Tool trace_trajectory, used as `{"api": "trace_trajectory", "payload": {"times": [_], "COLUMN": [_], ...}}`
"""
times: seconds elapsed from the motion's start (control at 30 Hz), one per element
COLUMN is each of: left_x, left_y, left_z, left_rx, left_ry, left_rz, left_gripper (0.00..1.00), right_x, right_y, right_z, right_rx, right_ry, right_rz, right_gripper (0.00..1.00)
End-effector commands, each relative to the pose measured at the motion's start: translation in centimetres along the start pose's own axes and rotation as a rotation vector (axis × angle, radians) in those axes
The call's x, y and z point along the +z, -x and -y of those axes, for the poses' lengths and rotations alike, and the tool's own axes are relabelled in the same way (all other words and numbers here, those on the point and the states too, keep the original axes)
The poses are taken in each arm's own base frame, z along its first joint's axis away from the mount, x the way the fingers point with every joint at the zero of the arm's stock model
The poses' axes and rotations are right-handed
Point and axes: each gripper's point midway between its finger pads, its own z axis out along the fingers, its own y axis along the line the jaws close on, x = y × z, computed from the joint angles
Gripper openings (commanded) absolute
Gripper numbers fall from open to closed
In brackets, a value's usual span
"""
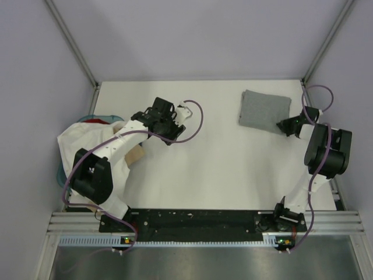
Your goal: Fold and stack the t-shirts
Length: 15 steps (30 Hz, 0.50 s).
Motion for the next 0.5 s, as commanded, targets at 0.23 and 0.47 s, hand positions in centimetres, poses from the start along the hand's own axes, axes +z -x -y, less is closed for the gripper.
{"api": "trace_trajectory", "payload": {"times": [0.23,0.47], "left_x": [-1.5,-2.1], "left_y": [1.7,1.8], "left_z": [-0.5,-0.9], "left_rx": [0.018,0.032], "left_ry": [0.024,0.052], "left_rz": [0.068,0.074], "left_gripper": [0.55,0.55], "right_x": [-3.5,-6.7], "right_y": [2.7,3.3], "right_z": [1.6,-2.2], "right_rx": [-0.095,-0.237], "right_ry": [-0.075,0.016], "right_rz": [0.136,0.12], "right_gripper": [0.0,0.0]}}
